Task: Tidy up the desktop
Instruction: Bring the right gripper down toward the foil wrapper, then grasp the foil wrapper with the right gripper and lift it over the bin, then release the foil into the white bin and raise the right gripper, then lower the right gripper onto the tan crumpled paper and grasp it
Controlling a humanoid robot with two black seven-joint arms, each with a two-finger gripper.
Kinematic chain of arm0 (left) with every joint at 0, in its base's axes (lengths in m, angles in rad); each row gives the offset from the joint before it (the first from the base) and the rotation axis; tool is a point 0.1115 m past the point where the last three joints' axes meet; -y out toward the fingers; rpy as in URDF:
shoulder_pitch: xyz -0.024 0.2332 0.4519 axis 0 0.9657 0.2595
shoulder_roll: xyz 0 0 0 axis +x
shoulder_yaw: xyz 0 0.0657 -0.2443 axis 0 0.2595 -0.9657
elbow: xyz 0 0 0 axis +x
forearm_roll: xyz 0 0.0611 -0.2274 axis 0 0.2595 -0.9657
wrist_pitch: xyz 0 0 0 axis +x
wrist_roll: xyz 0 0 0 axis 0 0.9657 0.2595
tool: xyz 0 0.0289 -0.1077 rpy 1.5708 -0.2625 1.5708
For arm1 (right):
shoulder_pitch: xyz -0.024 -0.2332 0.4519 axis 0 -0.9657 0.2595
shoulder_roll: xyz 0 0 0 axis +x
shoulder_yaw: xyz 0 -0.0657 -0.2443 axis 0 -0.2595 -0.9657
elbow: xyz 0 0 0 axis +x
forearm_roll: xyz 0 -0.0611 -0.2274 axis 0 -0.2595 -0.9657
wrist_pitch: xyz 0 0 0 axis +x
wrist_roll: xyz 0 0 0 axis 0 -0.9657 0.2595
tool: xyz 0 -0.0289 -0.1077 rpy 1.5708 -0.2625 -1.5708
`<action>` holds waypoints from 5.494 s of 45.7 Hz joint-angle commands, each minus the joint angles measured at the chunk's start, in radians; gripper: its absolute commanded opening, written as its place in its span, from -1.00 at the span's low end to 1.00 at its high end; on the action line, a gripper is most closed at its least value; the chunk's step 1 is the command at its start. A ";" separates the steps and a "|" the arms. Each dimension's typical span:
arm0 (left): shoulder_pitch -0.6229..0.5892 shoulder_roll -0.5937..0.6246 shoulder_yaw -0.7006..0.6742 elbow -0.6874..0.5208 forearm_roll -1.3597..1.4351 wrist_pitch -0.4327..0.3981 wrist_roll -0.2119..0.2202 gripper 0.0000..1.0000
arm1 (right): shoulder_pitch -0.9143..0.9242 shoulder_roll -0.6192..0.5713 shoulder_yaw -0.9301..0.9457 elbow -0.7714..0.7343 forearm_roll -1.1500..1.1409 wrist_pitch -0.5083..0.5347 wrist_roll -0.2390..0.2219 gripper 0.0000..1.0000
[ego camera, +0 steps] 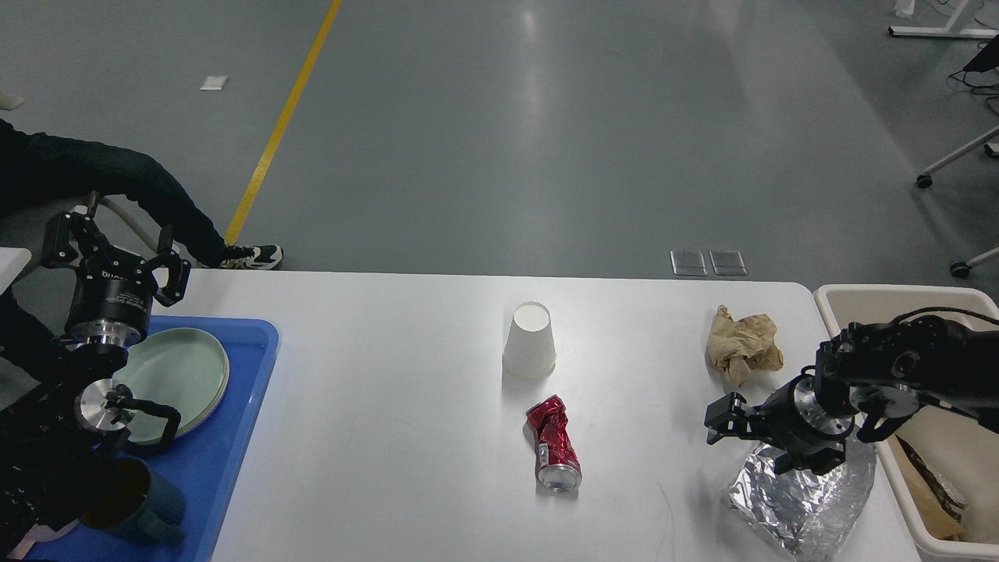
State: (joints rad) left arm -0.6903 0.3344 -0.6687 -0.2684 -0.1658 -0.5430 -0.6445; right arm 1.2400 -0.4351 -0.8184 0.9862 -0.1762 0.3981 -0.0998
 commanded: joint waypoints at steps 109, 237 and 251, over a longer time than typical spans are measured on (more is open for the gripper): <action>0.000 0.000 0.000 0.000 0.000 0.000 -0.001 0.93 | 0.225 -0.298 -0.200 -0.201 0.020 -0.205 -0.005 -1.00; 0.000 0.000 0.000 0.000 0.000 0.000 -0.001 0.93 | -0.248 0.323 -0.051 -0.659 0.023 -0.312 -0.011 -1.00; 0.000 0.000 0.000 0.000 0.000 0.000 0.000 0.92 | -0.200 0.312 -0.022 -0.592 0.023 -0.311 -0.009 -1.00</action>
State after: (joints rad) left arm -0.6903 0.3344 -0.6688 -0.2684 -0.1658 -0.5430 -0.6450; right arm 1.0169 -0.1141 -0.8577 0.3641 -0.1532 0.0889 -0.1094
